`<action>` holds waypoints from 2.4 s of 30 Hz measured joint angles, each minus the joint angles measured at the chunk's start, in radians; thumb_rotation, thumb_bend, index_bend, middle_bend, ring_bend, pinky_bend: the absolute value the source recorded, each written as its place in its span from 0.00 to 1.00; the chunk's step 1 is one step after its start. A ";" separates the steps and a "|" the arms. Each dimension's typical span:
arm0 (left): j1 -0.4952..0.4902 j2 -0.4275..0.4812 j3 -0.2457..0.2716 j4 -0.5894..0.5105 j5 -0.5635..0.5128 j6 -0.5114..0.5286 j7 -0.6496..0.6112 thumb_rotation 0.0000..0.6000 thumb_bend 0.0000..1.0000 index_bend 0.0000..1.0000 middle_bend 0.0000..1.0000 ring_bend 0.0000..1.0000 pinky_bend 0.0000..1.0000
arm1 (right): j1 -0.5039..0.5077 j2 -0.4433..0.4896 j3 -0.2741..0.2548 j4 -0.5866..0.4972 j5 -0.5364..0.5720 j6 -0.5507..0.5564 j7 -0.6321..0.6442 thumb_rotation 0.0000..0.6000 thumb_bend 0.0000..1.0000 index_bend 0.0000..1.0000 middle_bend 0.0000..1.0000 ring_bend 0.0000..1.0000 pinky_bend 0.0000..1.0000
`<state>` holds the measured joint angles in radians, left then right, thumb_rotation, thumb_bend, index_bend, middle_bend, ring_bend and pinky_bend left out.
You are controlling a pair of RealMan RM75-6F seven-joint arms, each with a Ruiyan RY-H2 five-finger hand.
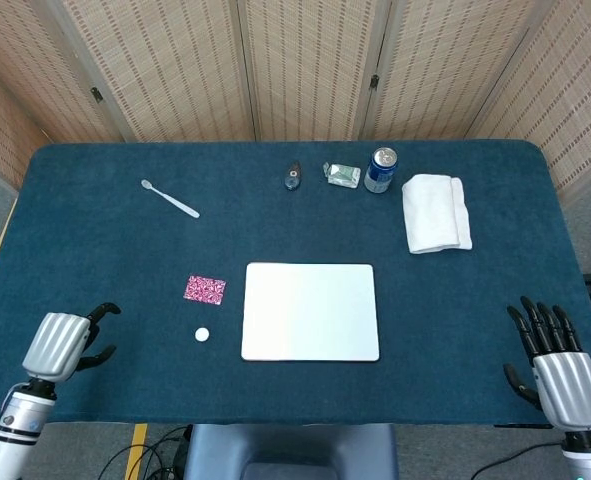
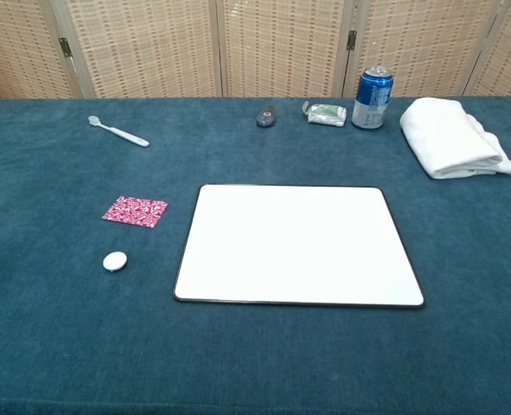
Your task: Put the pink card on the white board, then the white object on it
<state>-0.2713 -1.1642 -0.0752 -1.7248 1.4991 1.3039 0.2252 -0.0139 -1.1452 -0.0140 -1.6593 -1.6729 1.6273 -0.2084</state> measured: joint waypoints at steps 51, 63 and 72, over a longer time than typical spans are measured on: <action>-0.565 -0.315 -0.151 0.186 -0.950 -0.408 0.339 1.00 0.26 0.33 1.00 1.00 1.00 | 0.011 0.015 0.015 -0.009 0.037 -0.059 0.002 1.00 0.24 0.00 0.00 0.00 0.00; -0.621 -0.348 -0.131 0.278 -1.003 -0.461 0.322 1.00 0.26 0.33 1.00 1.00 1.00 | 0.011 0.018 0.024 -0.010 0.054 -0.061 0.005 1.00 0.24 0.00 0.00 0.00 0.00; -0.635 -0.360 -0.113 0.312 -1.008 -0.478 0.297 1.00 0.26 0.33 1.00 1.00 1.00 | 0.011 0.019 0.027 -0.012 0.058 -0.061 0.006 1.00 0.24 0.00 0.00 0.00 0.00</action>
<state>-0.9062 -1.5245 -0.1883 -1.4129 0.4914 0.8260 0.5225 -0.0027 -1.1262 0.0129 -1.6715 -1.6148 1.5667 -0.2024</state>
